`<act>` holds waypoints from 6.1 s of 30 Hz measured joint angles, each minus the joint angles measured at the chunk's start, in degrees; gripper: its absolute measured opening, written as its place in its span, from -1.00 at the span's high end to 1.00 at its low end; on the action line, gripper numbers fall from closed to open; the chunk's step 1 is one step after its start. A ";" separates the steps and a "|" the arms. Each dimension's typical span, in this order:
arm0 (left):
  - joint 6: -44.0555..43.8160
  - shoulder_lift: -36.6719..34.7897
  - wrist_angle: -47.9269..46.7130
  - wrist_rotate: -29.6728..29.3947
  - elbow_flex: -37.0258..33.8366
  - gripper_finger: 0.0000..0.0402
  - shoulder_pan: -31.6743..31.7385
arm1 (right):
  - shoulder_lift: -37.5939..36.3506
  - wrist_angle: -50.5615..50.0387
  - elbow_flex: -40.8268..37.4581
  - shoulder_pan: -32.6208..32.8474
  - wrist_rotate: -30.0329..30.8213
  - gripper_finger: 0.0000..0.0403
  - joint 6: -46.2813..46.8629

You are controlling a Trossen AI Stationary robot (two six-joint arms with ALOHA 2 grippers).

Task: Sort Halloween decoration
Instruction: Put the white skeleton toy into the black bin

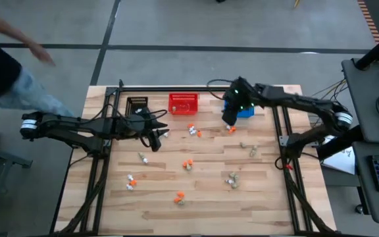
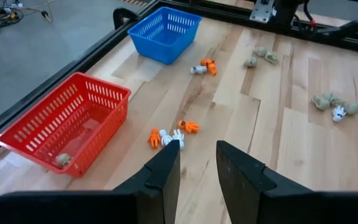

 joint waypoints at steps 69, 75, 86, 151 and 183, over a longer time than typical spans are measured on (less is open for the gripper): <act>37.66 20.76 -5.03 13.91 2.60 0.57 10.96 | -9.24 34.13 -19.50 26.62 12.73 0.37 13.35; 41.97 27.06 -13.86 13.94 8.72 0.57 12.23 | -9.24 33.96 -19.50 26.62 14.09 0.37 13.26; 45.46 32.58 -19.43 13.62 12.10 0.53 13.61 | -9.24 32.86 -19.50 26.62 14.15 0.37 13.24; 39.39 15.91 -21.44 9.55 12.41 0.97 24.63 | -9.26 33.57 -19.50 26.61 14.13 0.37 11.25; 22.95 27.42 -30.18 9.42 12.33 0.96 53.75 | -9.26 34.00 -19.50 26.61 14.15 0.37 11.23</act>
